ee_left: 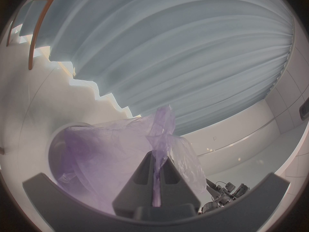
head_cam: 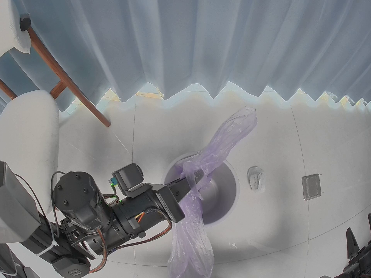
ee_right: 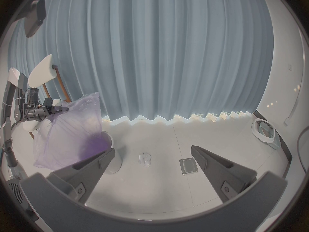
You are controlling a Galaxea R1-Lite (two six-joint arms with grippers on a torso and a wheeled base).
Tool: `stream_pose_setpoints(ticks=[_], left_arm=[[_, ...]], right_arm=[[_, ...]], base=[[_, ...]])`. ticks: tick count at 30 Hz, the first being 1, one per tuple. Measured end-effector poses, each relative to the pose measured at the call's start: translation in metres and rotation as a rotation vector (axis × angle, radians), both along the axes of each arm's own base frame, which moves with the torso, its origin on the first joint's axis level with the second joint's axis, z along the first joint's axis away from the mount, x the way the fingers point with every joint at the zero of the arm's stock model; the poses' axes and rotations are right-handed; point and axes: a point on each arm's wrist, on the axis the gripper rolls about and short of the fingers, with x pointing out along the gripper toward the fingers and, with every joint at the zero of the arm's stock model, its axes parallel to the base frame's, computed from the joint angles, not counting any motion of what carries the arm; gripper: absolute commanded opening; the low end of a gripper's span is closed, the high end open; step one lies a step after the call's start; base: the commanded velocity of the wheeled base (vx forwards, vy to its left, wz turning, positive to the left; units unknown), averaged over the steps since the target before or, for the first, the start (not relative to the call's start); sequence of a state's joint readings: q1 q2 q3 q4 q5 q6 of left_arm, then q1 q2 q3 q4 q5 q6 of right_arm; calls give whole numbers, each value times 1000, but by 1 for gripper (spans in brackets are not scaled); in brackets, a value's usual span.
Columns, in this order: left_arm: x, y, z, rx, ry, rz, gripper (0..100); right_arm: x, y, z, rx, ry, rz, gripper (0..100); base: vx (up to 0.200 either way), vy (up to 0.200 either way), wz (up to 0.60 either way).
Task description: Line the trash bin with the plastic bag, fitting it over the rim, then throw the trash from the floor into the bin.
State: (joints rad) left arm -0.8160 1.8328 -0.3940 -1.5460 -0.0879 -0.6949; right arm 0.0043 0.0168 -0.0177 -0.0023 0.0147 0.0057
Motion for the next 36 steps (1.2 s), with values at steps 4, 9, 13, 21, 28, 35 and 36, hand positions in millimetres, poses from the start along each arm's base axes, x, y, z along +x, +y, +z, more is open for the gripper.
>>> stream_pose_setpoints(ticks=[4,9,13,21,28,35,36], left_arm=[[-1,1,1,0,-3,6,0],[-4,4,3,0,-10,5,0],[-8,8,5,20,-41,9,0],[-16,14,-2,97,-76,7,0],[-6,4,9,53,-118,27,0],[13,-11,14,18,-139,126,0],[13,-11,13,26,-138,126,0]], right_arm=[[0,0,0,2,0,-2,100],[0,0,0,3,0,-1,100],[0,0,0,3,0,-2,100],[0,0,0,-1,0,-4,100],[0,0,0,-1,1,-4,100],[0,0,0,1,0,-4,100],[0,0,0,1,0,-4,100]], base=[[0,0,0],[0,0,0],[0,0,0],[0,0,0],[0,0,0],[0,86,0],[0,200,0]])
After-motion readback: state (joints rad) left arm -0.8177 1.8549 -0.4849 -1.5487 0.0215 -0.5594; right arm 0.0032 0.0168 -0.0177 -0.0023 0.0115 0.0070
